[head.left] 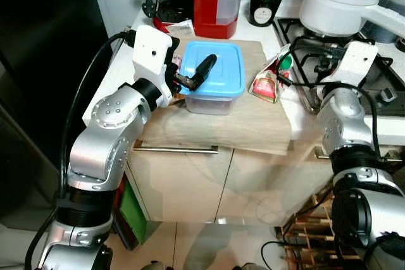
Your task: Restocking fridge
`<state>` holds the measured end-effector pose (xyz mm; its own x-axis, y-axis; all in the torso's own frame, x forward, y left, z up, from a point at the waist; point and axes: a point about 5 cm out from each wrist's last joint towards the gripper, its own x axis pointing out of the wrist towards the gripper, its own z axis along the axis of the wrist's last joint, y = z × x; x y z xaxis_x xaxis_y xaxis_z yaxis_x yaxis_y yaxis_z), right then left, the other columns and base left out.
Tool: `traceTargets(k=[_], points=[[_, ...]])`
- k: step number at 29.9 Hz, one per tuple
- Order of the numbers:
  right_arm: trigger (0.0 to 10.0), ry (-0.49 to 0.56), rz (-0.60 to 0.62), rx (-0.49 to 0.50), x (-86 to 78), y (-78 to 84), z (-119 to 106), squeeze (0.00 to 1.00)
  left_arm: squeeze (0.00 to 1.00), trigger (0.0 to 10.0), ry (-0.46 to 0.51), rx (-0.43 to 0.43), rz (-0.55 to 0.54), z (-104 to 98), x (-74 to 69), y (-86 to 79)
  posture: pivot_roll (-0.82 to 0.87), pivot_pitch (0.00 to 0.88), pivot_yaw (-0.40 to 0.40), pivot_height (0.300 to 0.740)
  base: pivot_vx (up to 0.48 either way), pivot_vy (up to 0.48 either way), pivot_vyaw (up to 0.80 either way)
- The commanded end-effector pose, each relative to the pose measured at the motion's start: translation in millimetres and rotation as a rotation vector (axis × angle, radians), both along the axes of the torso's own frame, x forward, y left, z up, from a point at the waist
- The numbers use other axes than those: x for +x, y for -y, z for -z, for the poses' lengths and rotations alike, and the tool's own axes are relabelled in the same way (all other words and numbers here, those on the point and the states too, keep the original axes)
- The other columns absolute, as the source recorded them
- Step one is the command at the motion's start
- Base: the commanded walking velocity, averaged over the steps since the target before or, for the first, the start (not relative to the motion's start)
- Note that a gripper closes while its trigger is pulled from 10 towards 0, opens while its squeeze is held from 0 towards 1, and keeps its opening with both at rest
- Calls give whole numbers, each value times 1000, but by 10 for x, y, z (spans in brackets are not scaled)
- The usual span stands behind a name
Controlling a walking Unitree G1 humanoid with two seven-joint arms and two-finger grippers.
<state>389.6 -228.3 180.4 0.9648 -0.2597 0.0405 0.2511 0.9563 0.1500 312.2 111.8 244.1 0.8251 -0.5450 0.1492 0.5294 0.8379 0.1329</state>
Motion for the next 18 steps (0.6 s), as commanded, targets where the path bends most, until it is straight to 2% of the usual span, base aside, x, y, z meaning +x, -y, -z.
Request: traceTargets(k=[1,4,5,10,13,18], points=[[10000,7,-27,46,19,0,0,0,0,10000,0,5,-2,-22,1,-15,32,17,14,740,0,0,0],[10000,1,-75,91,31,-30,30,0,0,10000,-2,5,2,-24,1,-2,28,16,13,740,0,0,0],[10000,-6,-127,116,41,-78,50,0,0,10000,-3,3,5,-20,2,9,27,14,12,740,0,0,0],[10000,-12,-194,164,51,-137,77,0,0,10000,-3,0,5,-20,10,9,25,9,9,740,0,0,0],[10000,-14,-225,172,55,-173,86,0,0,10000,-2,-1,4,-21,14,7,21,8,10,740,0,0,0],[10000,-13,-311,174,47,-335,115,0,0,10000,0,-1,8,-25,19,18,16,4,8,740,0,0,0]])
